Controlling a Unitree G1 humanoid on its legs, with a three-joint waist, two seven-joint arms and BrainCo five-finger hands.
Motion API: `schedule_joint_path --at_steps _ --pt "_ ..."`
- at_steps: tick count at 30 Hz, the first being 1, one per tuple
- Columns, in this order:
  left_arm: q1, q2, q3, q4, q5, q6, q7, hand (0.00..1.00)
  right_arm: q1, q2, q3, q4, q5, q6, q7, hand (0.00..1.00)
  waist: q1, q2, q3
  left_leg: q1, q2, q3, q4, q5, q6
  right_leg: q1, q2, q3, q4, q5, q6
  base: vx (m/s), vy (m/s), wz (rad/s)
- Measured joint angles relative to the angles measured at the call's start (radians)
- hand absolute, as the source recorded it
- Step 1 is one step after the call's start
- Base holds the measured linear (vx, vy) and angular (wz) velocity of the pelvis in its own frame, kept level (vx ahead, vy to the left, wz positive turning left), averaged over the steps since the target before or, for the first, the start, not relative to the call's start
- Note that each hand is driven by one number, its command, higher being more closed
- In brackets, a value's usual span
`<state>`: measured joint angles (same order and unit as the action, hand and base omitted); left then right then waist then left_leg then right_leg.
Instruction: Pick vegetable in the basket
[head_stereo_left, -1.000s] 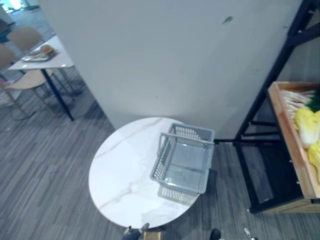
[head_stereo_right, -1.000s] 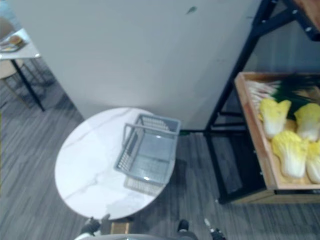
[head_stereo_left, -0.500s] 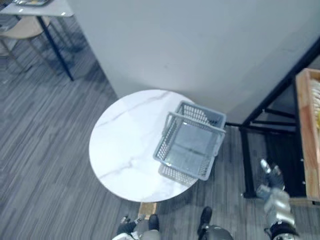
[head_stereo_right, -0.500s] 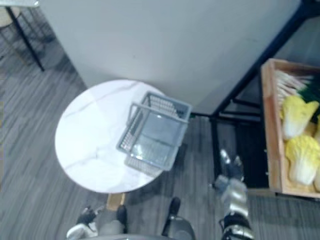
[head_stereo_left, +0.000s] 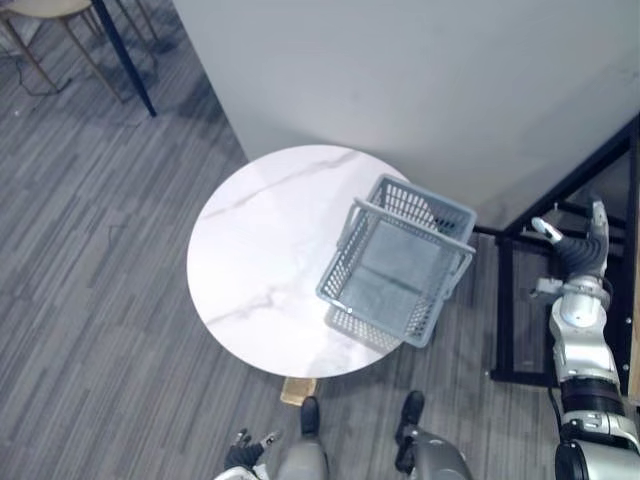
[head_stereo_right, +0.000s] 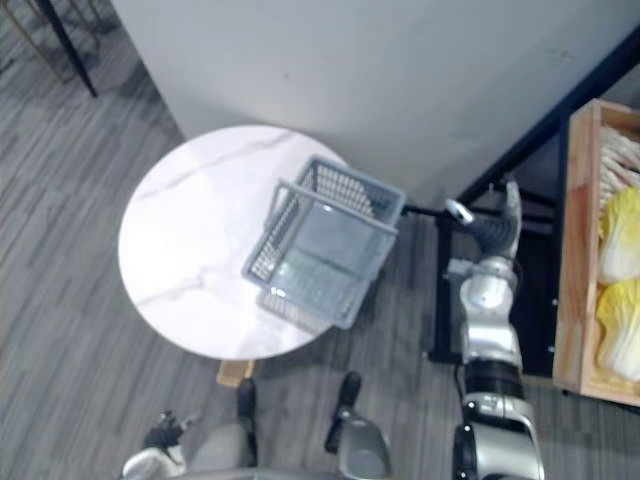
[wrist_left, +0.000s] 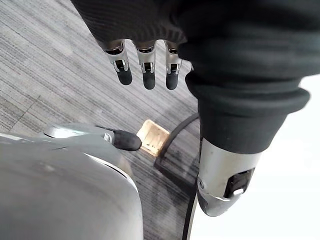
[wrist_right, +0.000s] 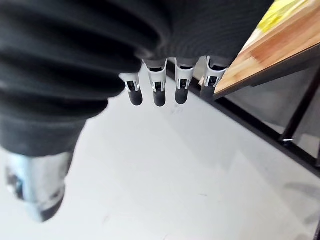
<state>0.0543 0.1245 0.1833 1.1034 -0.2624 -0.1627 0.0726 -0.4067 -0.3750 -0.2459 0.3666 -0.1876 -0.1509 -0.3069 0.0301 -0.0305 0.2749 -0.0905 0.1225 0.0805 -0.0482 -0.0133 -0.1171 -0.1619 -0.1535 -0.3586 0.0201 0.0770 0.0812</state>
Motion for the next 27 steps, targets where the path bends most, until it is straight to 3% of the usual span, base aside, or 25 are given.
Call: schedule_joint_path --at_steps 6,20,27 --pt "0.019 0.004 0.000 0.000 0.004 0.001 0.000 0.00 -0.100 -0.071 0.185 0.001 -0.129 0.009 0.034 0.00 0.001 -0.008 0.034 -0.011 -0.007 -0.009 0.015 0.001 0.002 0.000 -0.008 0.005 0.001 0.001 0.002 -0.01 0.004 0.04" --pt "0.021 0.003 0.021 0.008 0.004 0.020 0.000 0.00 -0.313 -0.104 0.368 0.003 -0.130 0.016 0.118 0.00 0.005 -0.022 0.073 -0.015 -0.006 -0.009 0.015 0.004 0.005 -0.003 -0.004 0.016 -0.003 0.003 0.002 0.01 -0.001 0.00" --pt "0.014 0.003 0.021 0.007 0.009 0.019 0.001 0.00 -0.407 -0.129 0.480 0.089 -0.130 0.021 0.178 0.00 0.027 -0.024 0.082 -0.015 -0.004 -0.009 0.017 0.005 0.006 -0.003 -0.001 0.027 -0.003 0.004 0.001 0.00 0.000 0.00"
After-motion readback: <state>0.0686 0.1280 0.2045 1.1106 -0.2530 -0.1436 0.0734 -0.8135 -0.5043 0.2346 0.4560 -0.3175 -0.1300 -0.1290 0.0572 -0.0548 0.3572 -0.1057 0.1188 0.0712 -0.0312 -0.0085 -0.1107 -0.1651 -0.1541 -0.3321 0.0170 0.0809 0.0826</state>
